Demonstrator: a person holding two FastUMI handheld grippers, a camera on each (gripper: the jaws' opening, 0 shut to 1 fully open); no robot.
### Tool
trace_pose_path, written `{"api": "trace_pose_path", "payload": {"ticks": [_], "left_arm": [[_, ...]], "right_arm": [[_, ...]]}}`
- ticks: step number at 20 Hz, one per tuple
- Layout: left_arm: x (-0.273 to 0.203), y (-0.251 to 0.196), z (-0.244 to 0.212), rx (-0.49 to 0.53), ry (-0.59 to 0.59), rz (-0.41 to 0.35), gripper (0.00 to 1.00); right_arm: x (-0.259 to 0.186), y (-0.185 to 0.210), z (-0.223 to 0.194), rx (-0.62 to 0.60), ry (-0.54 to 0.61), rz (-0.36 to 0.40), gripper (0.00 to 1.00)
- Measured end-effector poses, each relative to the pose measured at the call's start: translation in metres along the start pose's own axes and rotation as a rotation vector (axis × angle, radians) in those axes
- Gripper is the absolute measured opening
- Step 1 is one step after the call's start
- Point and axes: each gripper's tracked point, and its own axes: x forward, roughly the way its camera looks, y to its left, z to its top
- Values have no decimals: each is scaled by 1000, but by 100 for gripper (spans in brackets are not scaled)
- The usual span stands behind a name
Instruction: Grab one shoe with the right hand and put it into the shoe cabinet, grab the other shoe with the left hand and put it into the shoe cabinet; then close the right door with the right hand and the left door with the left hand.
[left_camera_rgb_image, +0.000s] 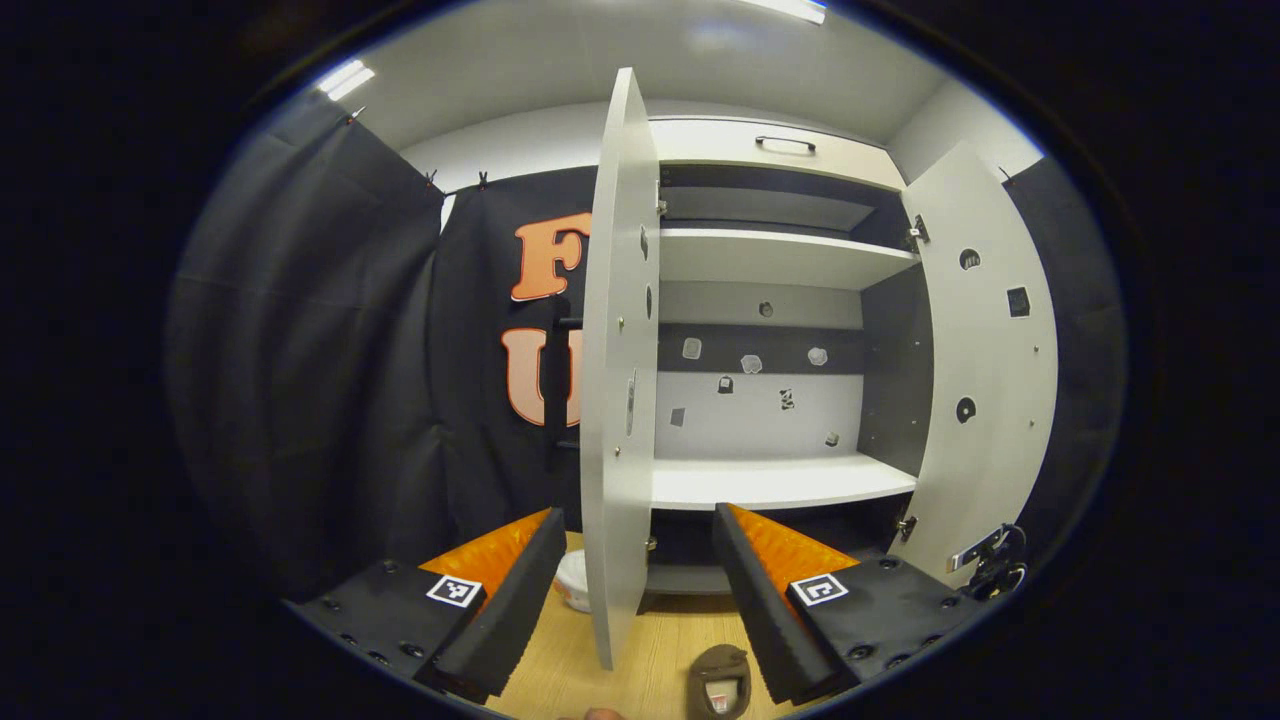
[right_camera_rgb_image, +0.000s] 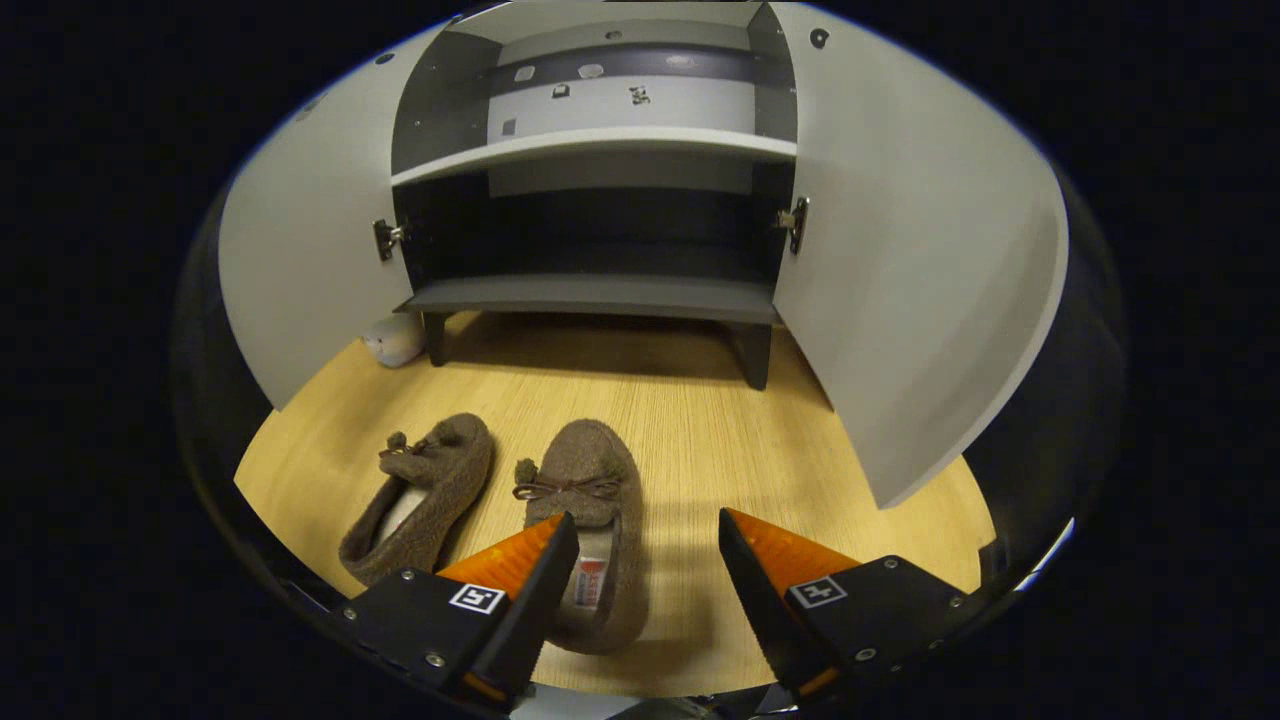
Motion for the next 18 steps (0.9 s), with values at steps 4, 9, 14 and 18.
{"api": "trace_pose_path", "payload": {"ticks": [4, 9, 14, 18], "left_arm": [[3, 2, -6, 12, 10, 9, 96], [5, -1, -12, 17, 24, 11, 96], [6, -2, -17, 15, 36, 6, 96], [9, -4, -15, 9, 29, 3, 96]], "right_arm": [[31, 5, -21, 6, 73, 11, 75], [52, 14, -40, 14, 152, 36, 50], [54, 9, -39, 76, 173, 7, 9], [35, 4, -9, 98, 120, -9, 1]]}}
